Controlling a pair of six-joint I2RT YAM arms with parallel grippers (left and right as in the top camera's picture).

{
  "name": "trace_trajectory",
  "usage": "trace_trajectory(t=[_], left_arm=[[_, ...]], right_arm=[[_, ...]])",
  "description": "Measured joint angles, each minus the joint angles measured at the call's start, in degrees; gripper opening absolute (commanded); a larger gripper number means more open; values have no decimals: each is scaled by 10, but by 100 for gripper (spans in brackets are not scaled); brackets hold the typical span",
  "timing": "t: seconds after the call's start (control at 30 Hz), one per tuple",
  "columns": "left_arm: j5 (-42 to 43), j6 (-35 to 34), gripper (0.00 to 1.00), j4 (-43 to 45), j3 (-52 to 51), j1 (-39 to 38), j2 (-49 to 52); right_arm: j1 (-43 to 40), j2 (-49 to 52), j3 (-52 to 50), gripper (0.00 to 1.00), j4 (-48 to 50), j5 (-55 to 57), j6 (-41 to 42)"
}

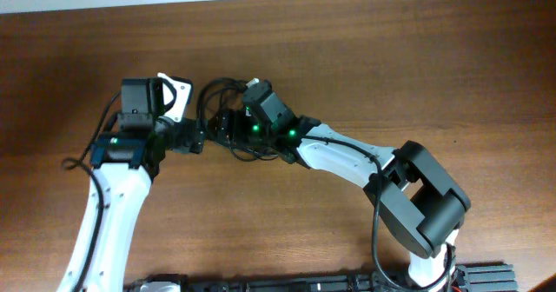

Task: Untangle cables
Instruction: 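Reach the right gripper to the cable pile and grasp a strand, then drag the grasped black cables rightward across the table with the right gripper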

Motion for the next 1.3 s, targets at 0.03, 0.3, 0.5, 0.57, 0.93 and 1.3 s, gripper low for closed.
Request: trace_trajectory(t=[0.03, 0.3, 0.5, 0.57, 0.93, 1.3], left_arm=[[3, 1, 99, 0, 0, 0, -15], [5, 1, 99, -1, 0, 0, -36], [5, 1, 99, -1, 0, 0, -36], [5, 1, 99, -1, 0, 0, -36], [7, 1, 99, -1, 0, 0, -36], [8, 1, 99, -1, 0, 0, -36]], right_arm=[[0, 1, 0, 86, 7, 0, 1], [0, 34, 0, 61, 34, 2, 25], [0, 37, 0, 4, 38, 2, 41], [0, 37, 0, 4, 40, 2, 43], [-86, 29, 0, 4, 68, -112, 33], [-253, -332, 0, 4, -133, -21, -91]])
